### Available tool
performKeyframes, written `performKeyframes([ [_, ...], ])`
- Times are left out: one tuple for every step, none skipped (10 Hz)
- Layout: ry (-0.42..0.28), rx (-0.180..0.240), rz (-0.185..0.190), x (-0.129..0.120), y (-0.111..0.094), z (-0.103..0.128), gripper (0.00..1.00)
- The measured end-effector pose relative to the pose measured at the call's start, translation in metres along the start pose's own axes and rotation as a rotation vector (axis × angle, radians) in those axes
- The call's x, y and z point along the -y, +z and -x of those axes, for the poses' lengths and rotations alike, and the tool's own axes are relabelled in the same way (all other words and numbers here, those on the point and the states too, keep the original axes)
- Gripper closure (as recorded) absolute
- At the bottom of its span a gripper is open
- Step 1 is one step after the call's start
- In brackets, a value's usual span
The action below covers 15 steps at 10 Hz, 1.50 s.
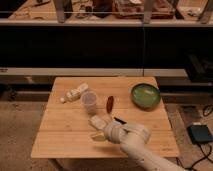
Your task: Place the white sponge in the ceramic bowl
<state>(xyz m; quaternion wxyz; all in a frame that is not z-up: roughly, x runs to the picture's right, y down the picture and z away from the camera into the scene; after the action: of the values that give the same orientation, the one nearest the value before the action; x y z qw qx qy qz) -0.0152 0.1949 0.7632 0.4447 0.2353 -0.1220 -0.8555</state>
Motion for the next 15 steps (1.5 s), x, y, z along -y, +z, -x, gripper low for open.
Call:
performKeyframes([
  [0.003,-0.002,0.004,0.001,0.006,0.002,0.2],
  [0.004,-0.004,0.013,0.001,0.013,0.005,0.2],
  [0.006,-0.006,0.023,0.001,0.02,0.009,0.2],
  [0.009,-0.008,0.027,0.001,0.024,0.01,0.2],
  [0.013,-0.013,0.031,0.001,0.027,0.01,0.2],
  [0.022,-0.017,0.028,0.002,0.03,0.01,0.2],
  [0.022,-0.017,0.028,0.002,0.03,0.01,0.2],
  [0.023,-0.017,0.028,0.002,0.029,0.01,0.2],
  [0.022,-0.017,0.028,0.002,0.029,0.01,0.2],
  [0.022,-0.017,0.027,0.002,0.03,0.01,0.2],
  [0.022,-0.017,0.027,0.002,0.03,0.01,0.2],
  [0.02,-0.019,0.041,-0.003,0.032,0.015,0.2],
  [0.016,-0.022,0.058,-0.009,0.035,0.019,0.2],
  [0.011,-0.027,0.078,-0.016,0.039,0.022,0.2],
  [0.005,-0.036,0.101,-0.024,0.044,0.024,0.2],
])
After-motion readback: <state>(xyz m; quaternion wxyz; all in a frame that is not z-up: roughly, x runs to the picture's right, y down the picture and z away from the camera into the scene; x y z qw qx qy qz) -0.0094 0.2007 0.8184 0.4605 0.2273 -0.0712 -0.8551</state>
